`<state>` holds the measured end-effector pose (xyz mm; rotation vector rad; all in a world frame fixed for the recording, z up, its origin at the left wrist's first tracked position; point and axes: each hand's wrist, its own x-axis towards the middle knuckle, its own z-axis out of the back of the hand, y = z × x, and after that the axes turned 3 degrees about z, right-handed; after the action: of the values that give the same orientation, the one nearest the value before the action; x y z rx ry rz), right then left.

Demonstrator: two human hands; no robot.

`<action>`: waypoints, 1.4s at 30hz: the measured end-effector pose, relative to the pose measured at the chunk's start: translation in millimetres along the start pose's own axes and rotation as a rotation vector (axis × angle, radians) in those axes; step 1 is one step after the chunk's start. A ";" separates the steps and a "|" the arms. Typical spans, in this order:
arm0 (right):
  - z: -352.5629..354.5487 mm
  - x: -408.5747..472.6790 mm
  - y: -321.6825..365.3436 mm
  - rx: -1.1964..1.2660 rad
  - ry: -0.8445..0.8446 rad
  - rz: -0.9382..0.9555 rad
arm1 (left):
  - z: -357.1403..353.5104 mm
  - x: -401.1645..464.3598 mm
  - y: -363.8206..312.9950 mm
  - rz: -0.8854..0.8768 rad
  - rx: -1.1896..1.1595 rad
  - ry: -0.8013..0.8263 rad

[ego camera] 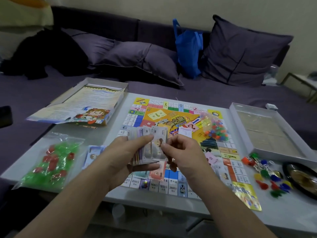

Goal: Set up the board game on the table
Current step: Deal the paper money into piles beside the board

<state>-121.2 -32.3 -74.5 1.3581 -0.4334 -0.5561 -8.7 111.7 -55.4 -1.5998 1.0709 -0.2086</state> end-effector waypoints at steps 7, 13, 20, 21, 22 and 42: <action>34.7 -3.4 -4.7 0.007 -0.024 0.015 | -24.6 10.8 12.7 -0.068 0.080 -0.023; 59.4 -11.7 -13.0 -0.045 0.004 0.021 | -49.8 16.5 27.2 -0.057 0.104 -0.009; 106.8 -15.3 -20.3 -0.067 -0.099 -0.118 | -68.3 27.0 42.0 0.057 0.055 -0.025; 119.6 -14.7 -20.7 -0.061 -0.133 -0.149 | -69.4 29.2 43.9 0.070 0.054 -0.037; 133.3 -13.9 -21.8 -0.068 -0.167 -0.176 | -70.3 30.9 45.5 0.080 0.054 -0.046; 132.0 -24.2 -47.3 -0.778 -0.221 -0.182 | -78.0 23.2 52.6 0.096 0.076 0.002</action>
<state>-224.4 -127.3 -98.4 0.5908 -0.2264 -0.9149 -72.6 44.1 -82.7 -1.4766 1.1254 -0.1845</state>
